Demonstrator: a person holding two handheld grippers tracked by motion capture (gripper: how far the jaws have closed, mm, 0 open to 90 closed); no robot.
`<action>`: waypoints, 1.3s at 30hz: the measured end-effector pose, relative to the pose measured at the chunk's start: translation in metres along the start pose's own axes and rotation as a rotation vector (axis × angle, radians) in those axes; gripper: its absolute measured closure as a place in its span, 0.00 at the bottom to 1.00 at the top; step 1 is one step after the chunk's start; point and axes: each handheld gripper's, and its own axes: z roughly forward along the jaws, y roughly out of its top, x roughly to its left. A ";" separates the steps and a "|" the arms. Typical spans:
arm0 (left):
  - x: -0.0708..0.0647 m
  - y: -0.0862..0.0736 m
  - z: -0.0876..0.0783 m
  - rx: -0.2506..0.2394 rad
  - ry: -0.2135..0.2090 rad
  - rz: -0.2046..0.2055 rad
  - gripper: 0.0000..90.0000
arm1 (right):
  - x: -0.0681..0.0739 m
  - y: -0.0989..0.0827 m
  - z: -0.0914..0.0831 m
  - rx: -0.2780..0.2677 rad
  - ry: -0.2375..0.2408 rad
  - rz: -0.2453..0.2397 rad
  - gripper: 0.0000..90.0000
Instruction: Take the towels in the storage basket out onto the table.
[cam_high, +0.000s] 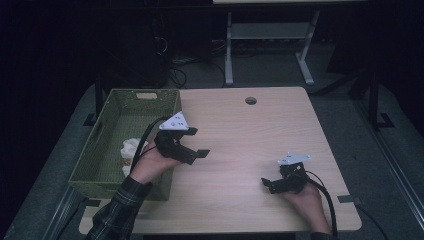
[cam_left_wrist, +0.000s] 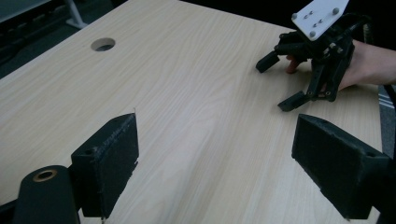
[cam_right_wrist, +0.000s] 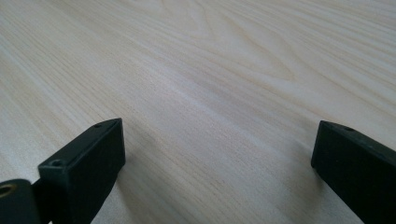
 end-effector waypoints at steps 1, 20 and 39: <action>0.002 -0.001 -0.002 0.002 0.006 0.001 0.16 | 0.000 0.000 0.000 0.000 0.000 0.000 0.03; 0.032 -0.020 -0.037 -0.001 0.102 -0.070 0.16 | 0.000 0.000 0.000 -0.001 -0.001 0.000 0.03; 0.066 -0.056 -0.065 0.070 0.257 -0.147 0.16 | 0.000 0.000 0.000 0.000 -0.002 0.002 0.03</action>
